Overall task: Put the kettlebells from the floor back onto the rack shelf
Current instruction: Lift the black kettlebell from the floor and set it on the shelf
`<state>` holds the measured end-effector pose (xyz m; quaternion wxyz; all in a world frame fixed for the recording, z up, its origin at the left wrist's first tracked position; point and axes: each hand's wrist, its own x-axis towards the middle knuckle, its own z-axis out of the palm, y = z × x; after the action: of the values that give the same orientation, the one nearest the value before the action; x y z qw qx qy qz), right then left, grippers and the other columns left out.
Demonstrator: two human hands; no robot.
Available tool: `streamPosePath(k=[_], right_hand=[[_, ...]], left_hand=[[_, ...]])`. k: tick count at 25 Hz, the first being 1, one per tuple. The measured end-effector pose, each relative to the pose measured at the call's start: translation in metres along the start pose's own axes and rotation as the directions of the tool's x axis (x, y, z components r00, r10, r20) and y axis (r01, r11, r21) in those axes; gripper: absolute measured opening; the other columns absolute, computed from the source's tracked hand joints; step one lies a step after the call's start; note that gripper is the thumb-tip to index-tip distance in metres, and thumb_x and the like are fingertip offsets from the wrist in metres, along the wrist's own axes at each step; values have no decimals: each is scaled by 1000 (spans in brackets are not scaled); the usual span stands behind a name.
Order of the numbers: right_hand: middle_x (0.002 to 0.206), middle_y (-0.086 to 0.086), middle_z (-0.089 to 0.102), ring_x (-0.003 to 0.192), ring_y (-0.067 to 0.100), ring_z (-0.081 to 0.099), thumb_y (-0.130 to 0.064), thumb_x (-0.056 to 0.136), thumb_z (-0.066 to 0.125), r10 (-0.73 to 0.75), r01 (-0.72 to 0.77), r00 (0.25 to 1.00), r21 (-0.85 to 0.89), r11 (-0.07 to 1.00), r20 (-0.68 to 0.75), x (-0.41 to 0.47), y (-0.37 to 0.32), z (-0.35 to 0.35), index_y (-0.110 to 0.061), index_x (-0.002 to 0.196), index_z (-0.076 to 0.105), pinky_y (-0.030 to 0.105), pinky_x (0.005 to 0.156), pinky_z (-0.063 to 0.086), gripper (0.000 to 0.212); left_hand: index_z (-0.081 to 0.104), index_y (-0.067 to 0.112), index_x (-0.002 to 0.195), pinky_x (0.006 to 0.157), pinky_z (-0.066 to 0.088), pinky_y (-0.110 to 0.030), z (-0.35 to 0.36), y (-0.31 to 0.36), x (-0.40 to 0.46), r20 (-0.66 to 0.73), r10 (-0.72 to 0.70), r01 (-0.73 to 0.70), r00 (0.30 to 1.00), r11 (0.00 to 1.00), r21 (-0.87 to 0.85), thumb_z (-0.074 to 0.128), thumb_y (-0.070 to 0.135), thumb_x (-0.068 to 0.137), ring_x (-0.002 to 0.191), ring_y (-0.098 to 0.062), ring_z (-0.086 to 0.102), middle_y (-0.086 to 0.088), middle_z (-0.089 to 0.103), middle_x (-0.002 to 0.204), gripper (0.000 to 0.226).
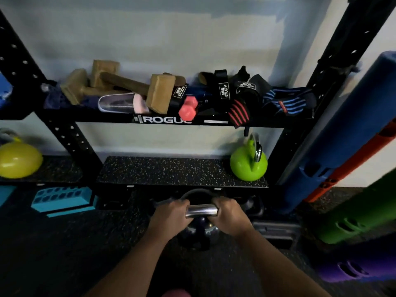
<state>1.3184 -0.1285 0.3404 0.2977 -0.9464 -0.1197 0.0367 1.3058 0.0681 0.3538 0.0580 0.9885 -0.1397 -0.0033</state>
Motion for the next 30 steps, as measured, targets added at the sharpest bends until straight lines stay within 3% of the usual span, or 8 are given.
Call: streamPosePath(k=[3,8,10,14,21,26,28,30], right_hand=[[91,6,74,86,24,69,-24,72,68,12,-12,1000,-8,1000,-11,62,25,8,-17,94,67,28,69,48,23],[85,-6,70,75,2,60,-6,70,76,-12,17,996,55,998,-87,158,62,19,-32,112,53,5,61,33,55],[84,-9,67,74,-3,55,-4,71,75,1,3,995,42,999,-97,191,76,27,-35,115,50,3,60,33,59],[93,13,73,85,31,69,-15,72,70,87,-95,988,-59,994,-127,249,114,48,-17,104,66,33,66,51,32],[77,21,65,69,35,60,-3,75,69,91,-102,947,-21,995,-309,303,148,63,1,83,58,27,59,30,14],[80,21,65,74,37,61,-5,73,72,69,-90,960,-65,994,-272,311,156,61,1,86,57,26,61,28,20],[87,23,64,82,39,61,-7,75,69,105,-122,966,-61,991,-235,310,152,60,0,91,57,30,66,37,21],[103,22,59,97,41,56,-14,80,64,173,-188,970,-79,979,-168,307,144,52,-5,107,54,40,79,48,31]], left_hand=[[64,23,92,57,48,-29,19,-20,66,-38,-32,33,999,999,12,62,42,83,72,-18,69,3,71,83,21],[64,19,104,52,42,-18,54,-56,176,-68,47,-52,997,997,-61,61,31,91,59,-9,55,5,68,86,18],[63,18,107,53,46,-18,68,-67,210,-64,59,-64,996,994,-85,62,28,91,60,-9,53,3,68,88,19],[61,17,107,70,56,-31,100,-78,273,-36,34,-39,999,989,-144,67,26,87,77,-18,66,-1,69,96,22],[60,16,93,59,37,-30,130,-77,337,-132,-37,12,991,983,-181,72,28,83,69,-18,54,-2,64,83,20],[56,15,85,58,51,-34,139,-79,339,-186,-63,25,980,980,-197,75,29,80,66,-21,59,0,60,73,24],[53,16,86,53,45,-31,139,-81,341,-139,-62,26,988,968,-250,73,26,82,62,-17,55,1,57,73,23],[51,17,102,55,43,-30,134,-82,339,-57,-52,27,997,924,-380,72,22,82,72,-16,57,-2,59,91,29]])
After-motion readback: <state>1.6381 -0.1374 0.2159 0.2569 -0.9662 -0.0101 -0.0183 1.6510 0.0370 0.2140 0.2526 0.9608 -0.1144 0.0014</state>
